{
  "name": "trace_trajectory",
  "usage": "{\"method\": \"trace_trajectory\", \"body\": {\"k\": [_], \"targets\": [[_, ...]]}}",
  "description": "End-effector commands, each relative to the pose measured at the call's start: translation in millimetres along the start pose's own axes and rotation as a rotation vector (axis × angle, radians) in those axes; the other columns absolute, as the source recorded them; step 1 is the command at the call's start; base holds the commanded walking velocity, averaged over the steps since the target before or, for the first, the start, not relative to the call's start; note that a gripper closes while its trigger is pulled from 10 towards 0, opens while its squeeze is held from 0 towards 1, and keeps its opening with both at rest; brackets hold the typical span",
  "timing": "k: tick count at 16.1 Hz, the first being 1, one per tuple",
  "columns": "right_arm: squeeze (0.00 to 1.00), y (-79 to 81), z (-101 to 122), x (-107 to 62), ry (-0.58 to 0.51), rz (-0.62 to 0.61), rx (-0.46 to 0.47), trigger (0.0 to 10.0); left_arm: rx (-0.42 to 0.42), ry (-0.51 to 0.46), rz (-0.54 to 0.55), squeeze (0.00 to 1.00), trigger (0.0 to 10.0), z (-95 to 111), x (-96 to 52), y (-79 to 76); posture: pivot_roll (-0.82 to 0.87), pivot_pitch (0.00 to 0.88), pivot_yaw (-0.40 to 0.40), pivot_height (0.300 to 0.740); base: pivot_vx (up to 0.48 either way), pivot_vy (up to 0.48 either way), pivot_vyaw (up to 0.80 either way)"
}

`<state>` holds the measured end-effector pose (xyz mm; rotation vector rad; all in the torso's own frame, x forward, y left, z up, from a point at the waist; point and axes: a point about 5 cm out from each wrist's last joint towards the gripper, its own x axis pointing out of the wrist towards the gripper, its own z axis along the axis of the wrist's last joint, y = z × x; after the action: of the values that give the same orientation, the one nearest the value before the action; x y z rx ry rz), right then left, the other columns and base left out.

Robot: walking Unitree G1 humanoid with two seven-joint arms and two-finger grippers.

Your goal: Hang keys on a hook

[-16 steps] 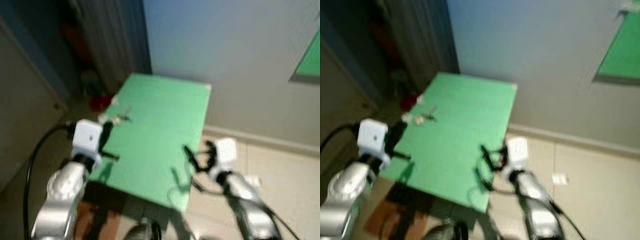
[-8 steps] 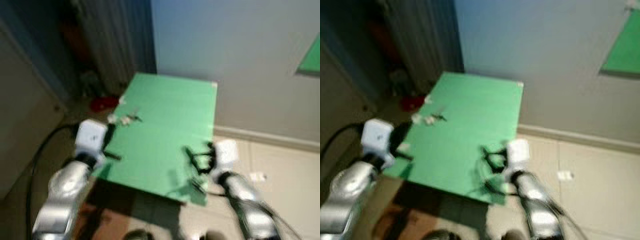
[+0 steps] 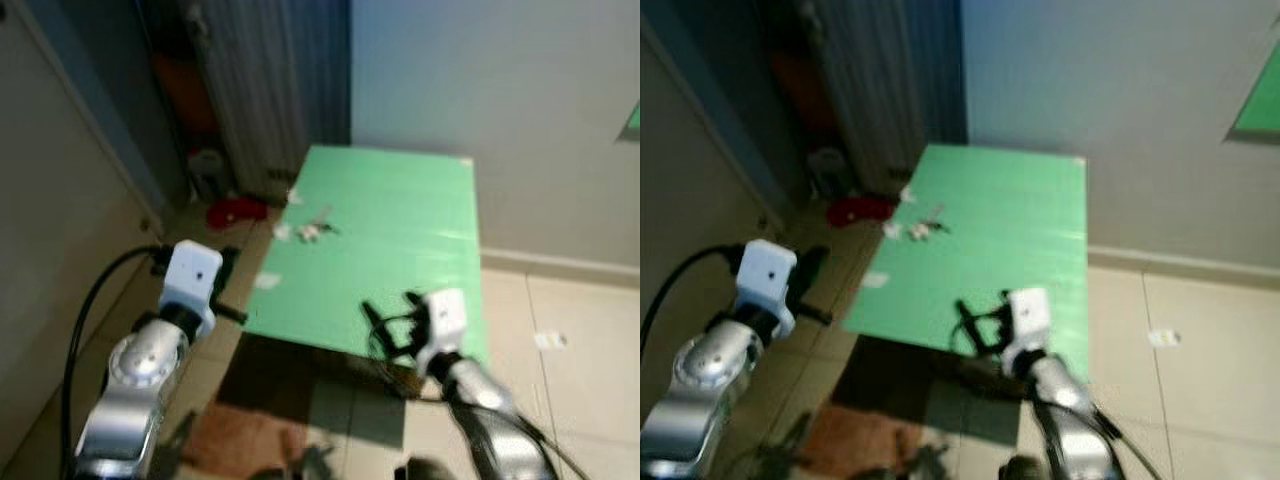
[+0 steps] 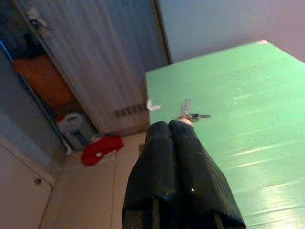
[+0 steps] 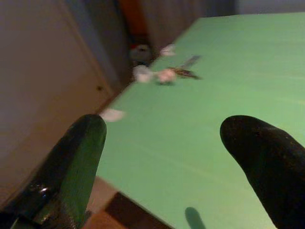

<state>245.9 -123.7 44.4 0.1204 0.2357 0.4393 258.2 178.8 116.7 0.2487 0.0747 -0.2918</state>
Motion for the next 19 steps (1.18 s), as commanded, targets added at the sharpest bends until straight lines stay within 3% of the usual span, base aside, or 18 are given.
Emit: {"method": "trace_trajectory", "body": {"k": [1,13,19], "targets": [[0.0,-5.3,5.1,-2.2,-0.013,-0.022,-0.015,10.0,-0.01,-0.004,-0.02,0.0,10.0,3.2,2.0,-5.9,-0.11,0.105,0.127,0.736,0.0,0.0,0.0],[0.0,-3.3,-0.4,-10.3,-0.007,-0.041,-0.001,10.0,0.031,-0.029,-0.104,0.0,10.0,9.4,4.0,-14.5,-0.12,0.121,0.146,0.736,0.451,0.0,0.0],[0.0,-1.1,-2.2,-12.8,-0.005,-0.04,0.004,10.0,0.054,-0.006,-0.075,0.0,10.0,7.1,4.9,-6.4,-0.13,0.128,0.154,0.736,0.0,0.0,0.0]]}}
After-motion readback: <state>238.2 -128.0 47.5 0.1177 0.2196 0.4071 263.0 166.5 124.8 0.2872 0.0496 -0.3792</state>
